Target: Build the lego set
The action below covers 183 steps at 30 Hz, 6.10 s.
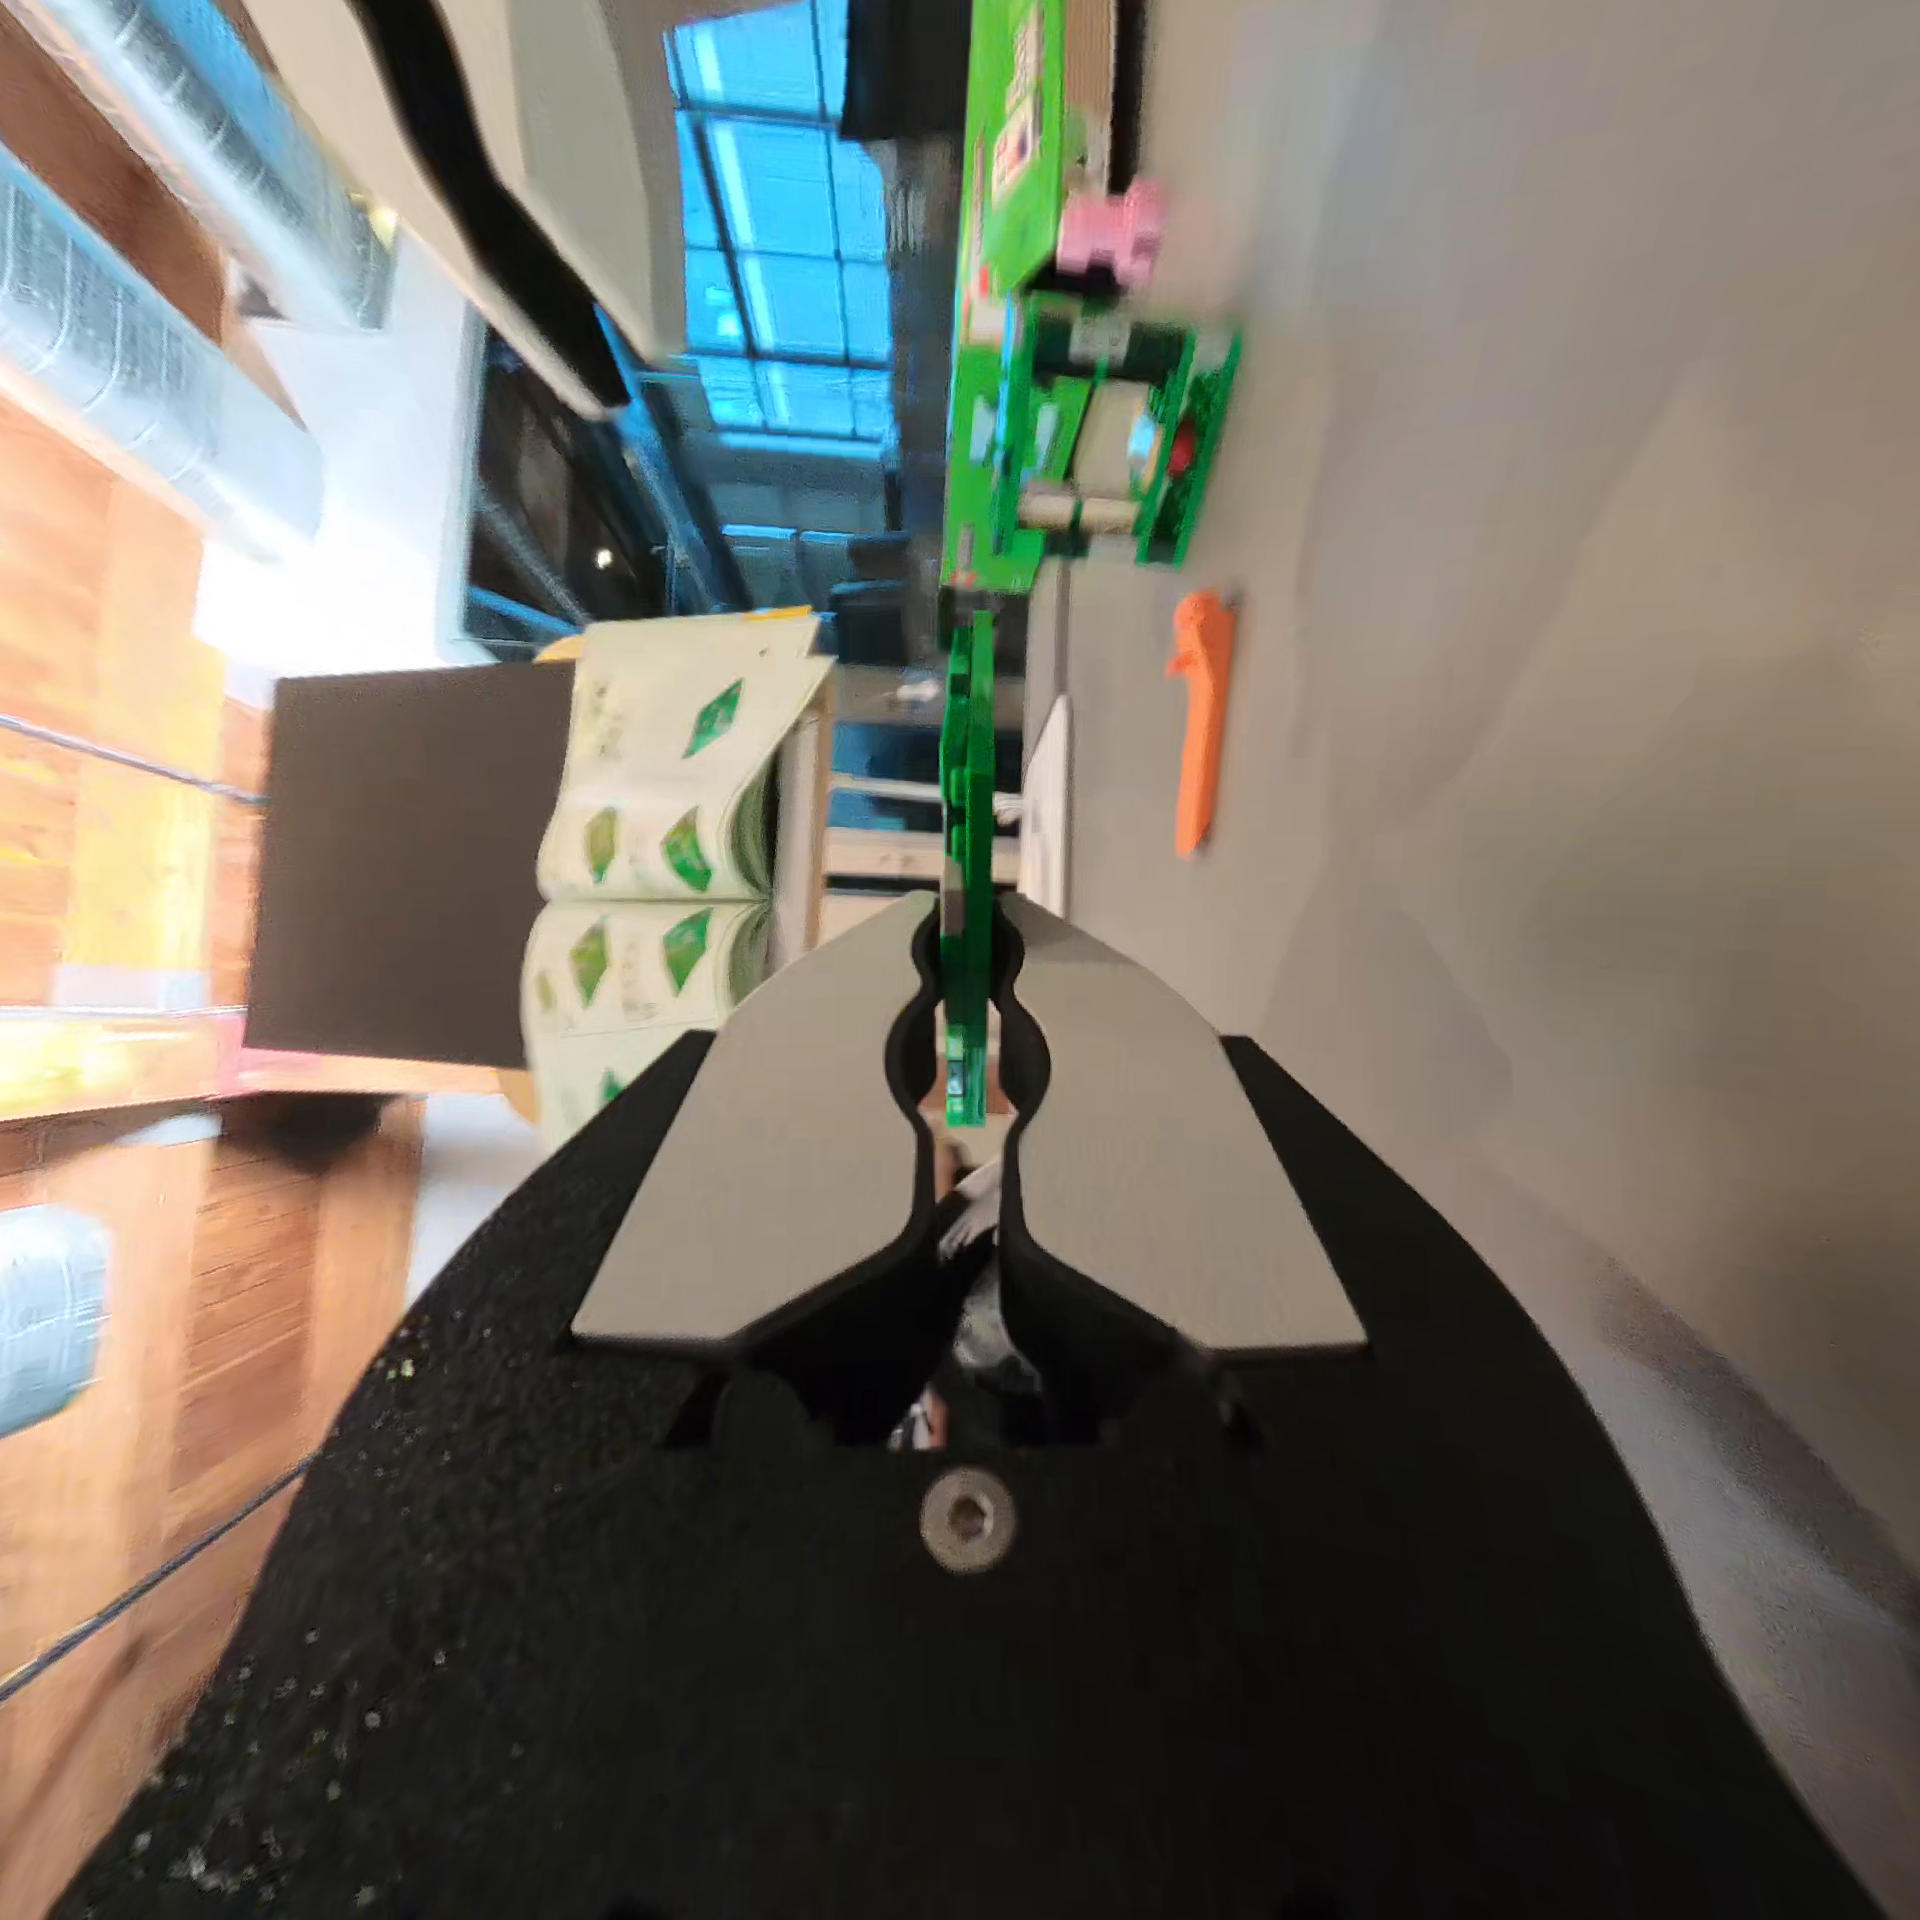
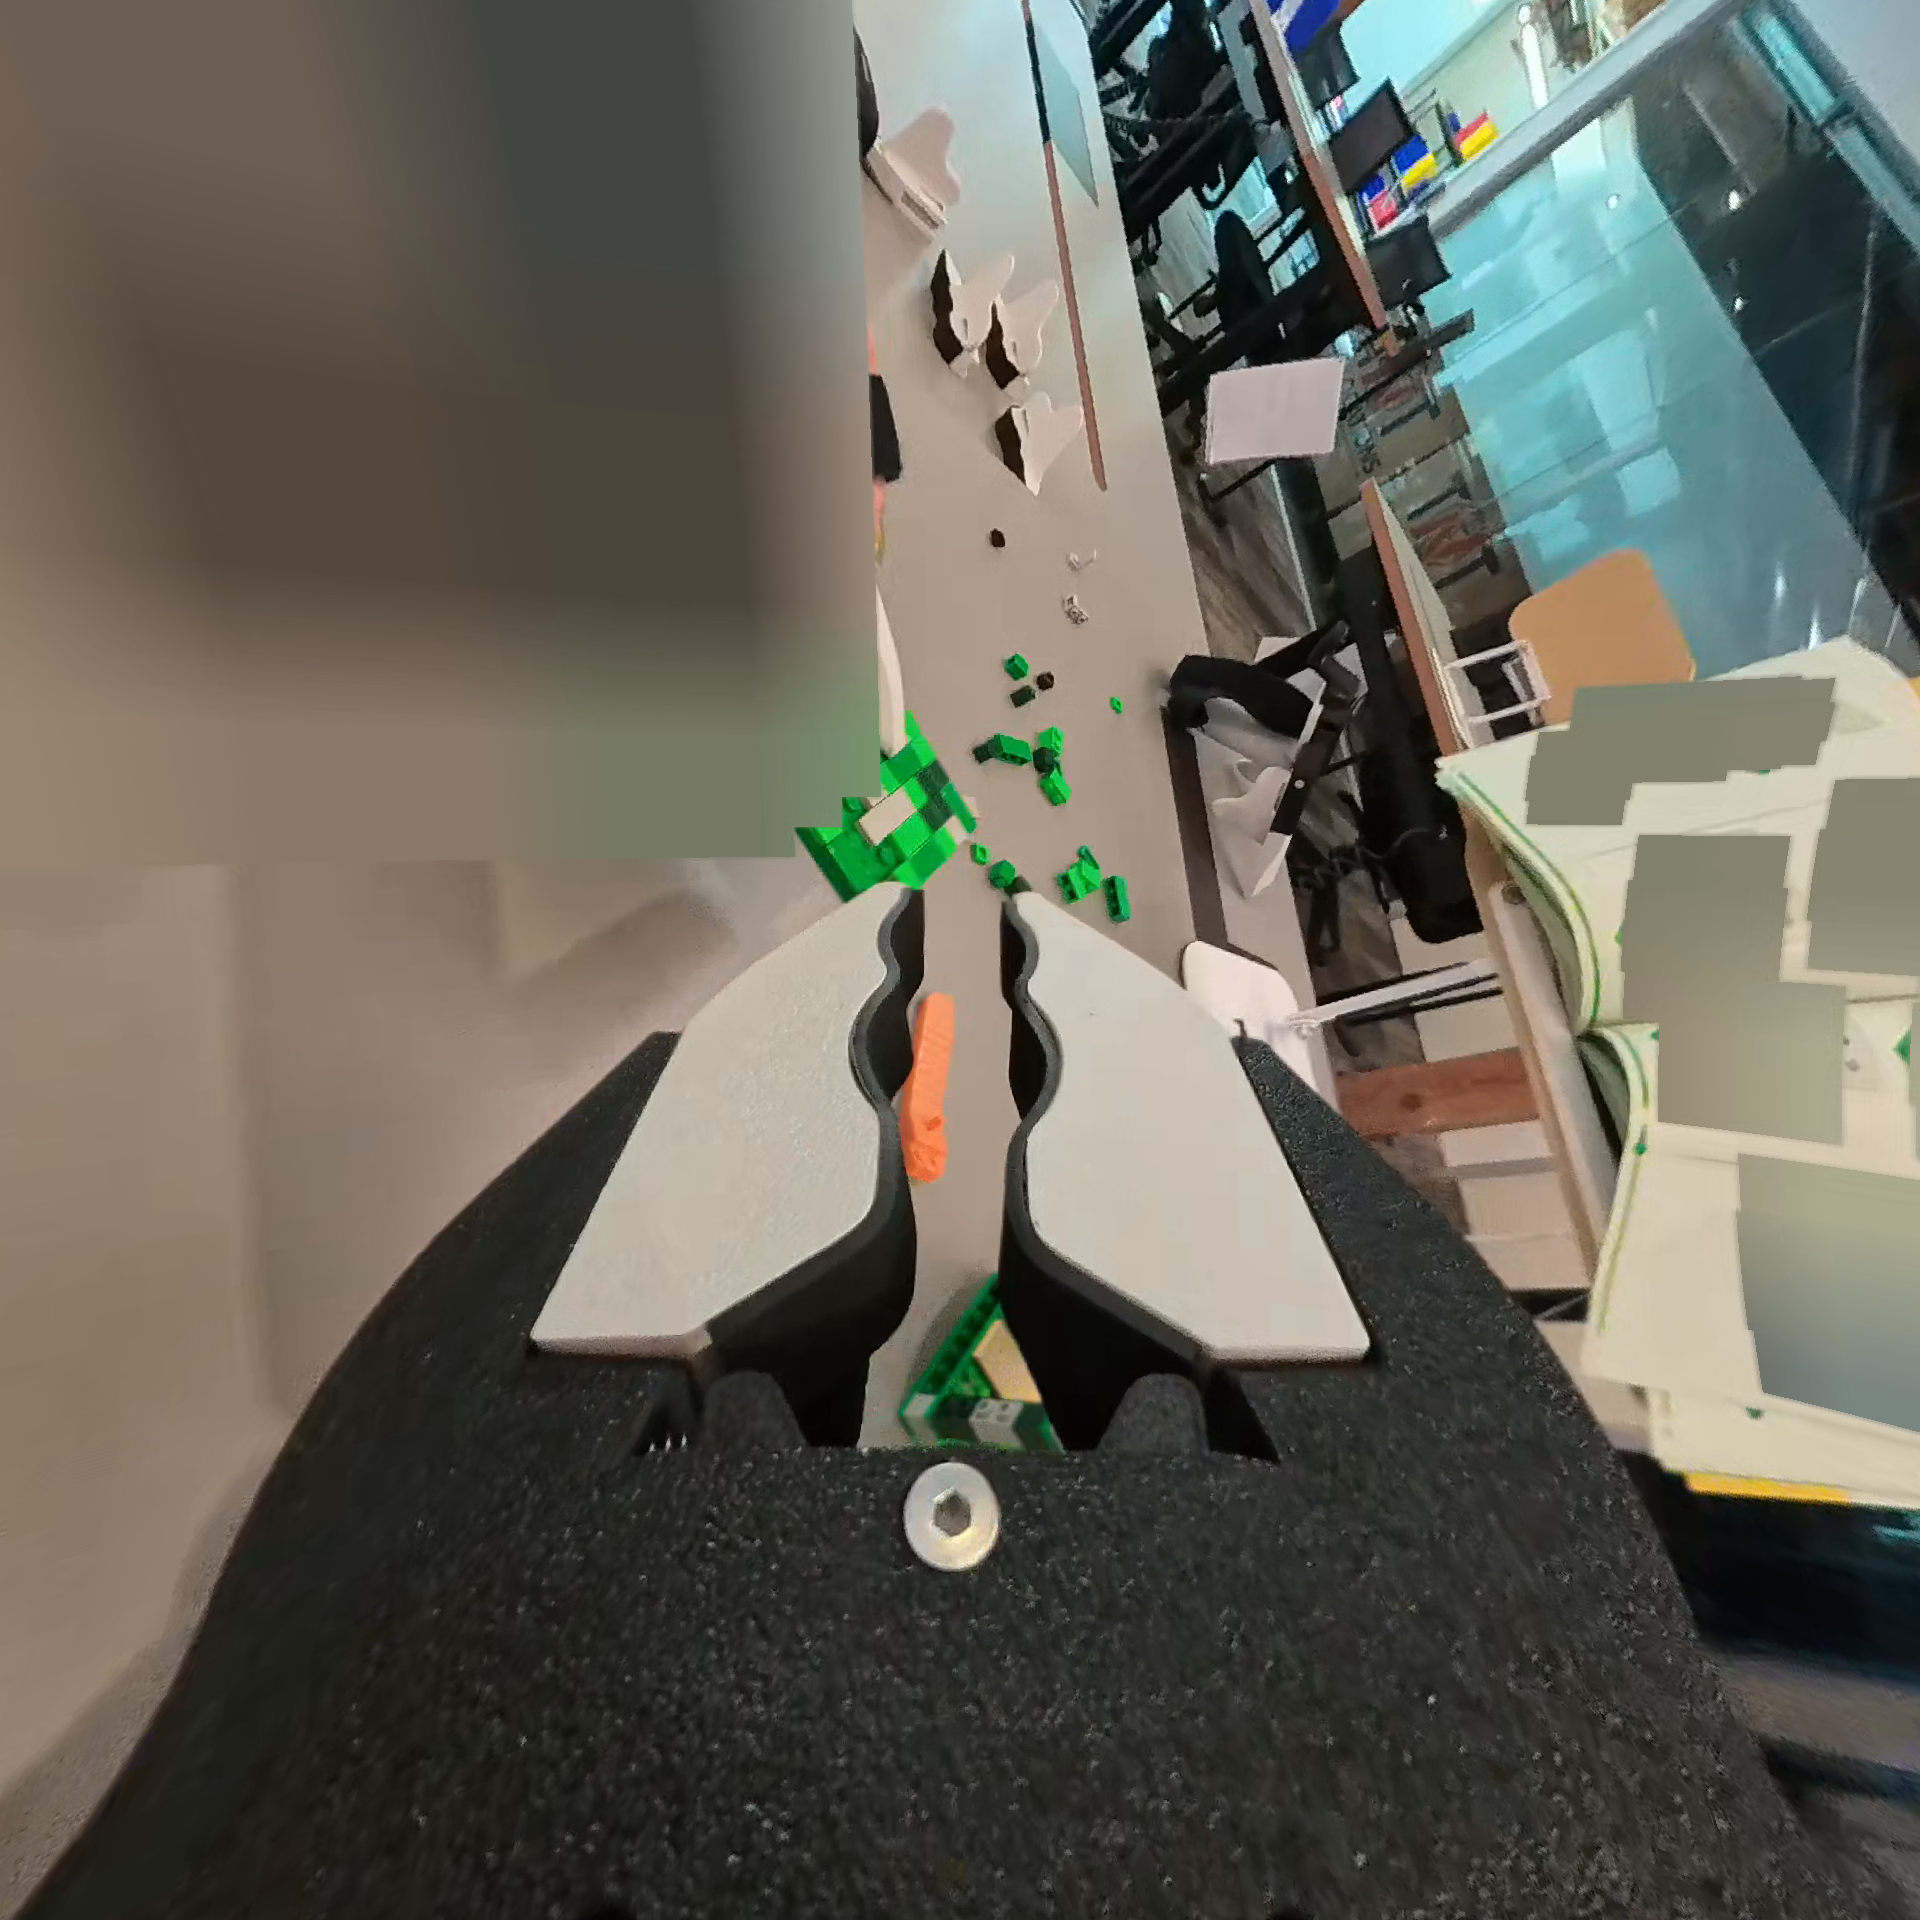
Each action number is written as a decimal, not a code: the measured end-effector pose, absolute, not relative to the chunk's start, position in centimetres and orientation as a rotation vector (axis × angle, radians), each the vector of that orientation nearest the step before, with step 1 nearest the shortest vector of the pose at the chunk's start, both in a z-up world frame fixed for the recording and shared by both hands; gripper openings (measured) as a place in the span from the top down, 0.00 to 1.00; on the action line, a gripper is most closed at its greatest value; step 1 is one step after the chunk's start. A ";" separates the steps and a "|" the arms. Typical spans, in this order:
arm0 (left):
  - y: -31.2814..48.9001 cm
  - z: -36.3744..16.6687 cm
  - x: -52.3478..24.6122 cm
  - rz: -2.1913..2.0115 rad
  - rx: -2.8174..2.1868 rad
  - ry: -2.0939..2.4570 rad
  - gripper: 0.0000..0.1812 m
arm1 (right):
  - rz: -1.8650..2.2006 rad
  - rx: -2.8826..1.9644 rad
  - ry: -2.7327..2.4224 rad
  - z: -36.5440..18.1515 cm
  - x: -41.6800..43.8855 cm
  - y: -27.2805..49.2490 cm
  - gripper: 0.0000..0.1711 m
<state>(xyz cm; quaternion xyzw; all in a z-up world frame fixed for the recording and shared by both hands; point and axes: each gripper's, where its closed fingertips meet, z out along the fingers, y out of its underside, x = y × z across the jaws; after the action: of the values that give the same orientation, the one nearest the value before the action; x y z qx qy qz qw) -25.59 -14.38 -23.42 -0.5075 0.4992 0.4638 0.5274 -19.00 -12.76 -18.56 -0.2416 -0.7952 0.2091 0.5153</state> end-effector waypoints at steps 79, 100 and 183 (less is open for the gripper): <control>-15.2 -25.8 -26.7 1.018 -1.274 1.324 0.97 | 0.747 -0.120 -2.872 -24.3 -24.8 -18.7 0.96; -15.3 -26.1 -26.4 0.969 -1.296 1.342 0.97 | 0.717 -0.140 -2.921 -25.0 -24.6 -18.7 0.96; -15.2 -26.1 -25.5 0.533 -1.514 1.156 0.97 | 0.512 -0.093 -1.808 -24.2 -24.3 -18.1 0.95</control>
<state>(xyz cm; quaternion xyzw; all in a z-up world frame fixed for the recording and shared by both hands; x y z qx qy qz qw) -25.48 -15.16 -26.05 -0.6395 0.4881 0.2253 0.5495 -24.32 -18.14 -24.21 -0.0401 -0.7765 0.2200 0.5891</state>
